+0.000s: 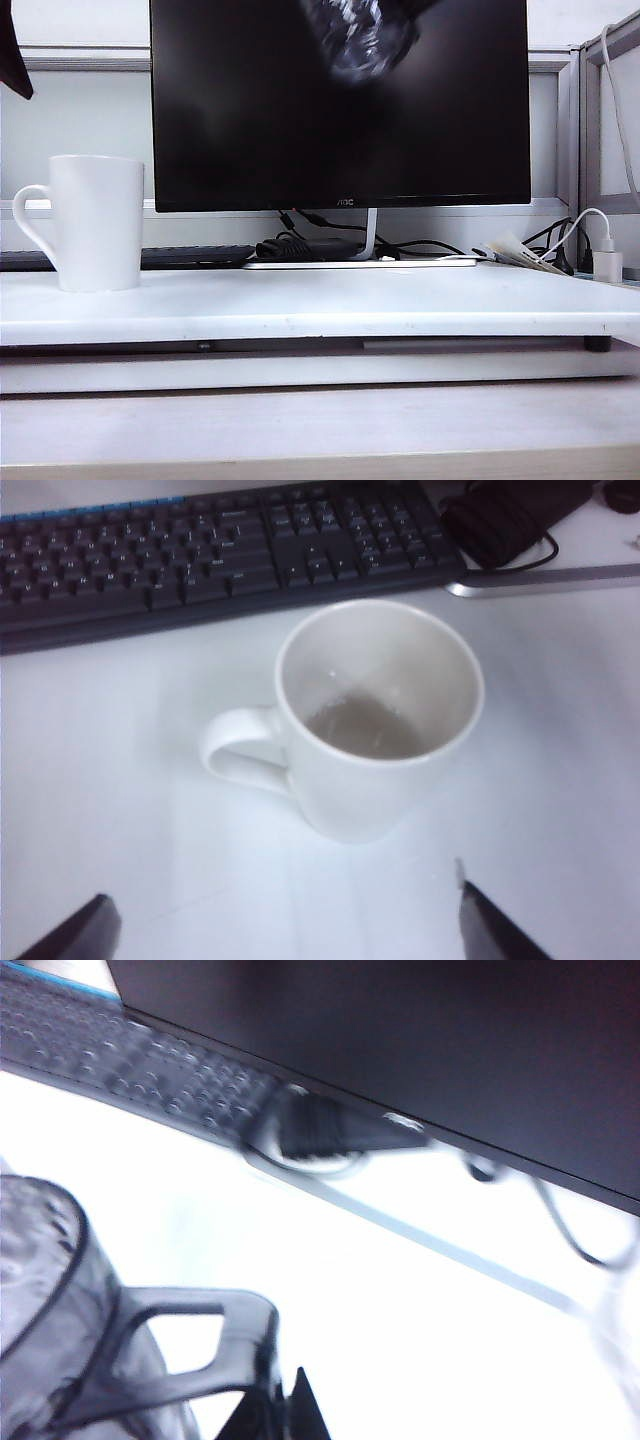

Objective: Carefully pick up the black cup and pour some water from the black cup into the white cup.

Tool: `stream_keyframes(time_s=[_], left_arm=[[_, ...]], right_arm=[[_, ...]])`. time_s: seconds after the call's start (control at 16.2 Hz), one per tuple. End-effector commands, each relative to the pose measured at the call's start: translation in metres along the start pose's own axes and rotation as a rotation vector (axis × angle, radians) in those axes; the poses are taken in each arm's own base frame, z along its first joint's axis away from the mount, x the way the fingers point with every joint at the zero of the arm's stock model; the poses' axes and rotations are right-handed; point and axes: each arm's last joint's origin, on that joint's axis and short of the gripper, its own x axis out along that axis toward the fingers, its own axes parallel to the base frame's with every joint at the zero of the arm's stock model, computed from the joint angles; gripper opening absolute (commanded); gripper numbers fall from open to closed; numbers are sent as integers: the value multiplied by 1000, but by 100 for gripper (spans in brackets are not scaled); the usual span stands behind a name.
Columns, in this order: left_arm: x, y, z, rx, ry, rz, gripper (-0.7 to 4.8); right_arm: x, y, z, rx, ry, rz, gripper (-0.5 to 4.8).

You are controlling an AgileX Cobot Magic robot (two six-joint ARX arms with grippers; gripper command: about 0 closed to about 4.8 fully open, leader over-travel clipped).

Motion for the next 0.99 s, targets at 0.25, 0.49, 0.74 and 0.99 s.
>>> stream_keyframes(time_s=[0.25, 0.49, 0.74, 0.99], left_arm=[[-1, 0, 2, 5, -20, -3, 479], [-1, 0, 2, 6, -26, 0, 479], [-1, 0, 2, 6, -25, -1, 479], [-1, 0, 2, 25, -25, 0, 479]], right_arm=[[65, 1, -80, 222, -315, 37, -6], [101, -11, -130, 229, -121, 7, -6], [121, -21, -138, 262, -137, 28, -6], [135, -25, -143, 283, -176, 81, -6]])
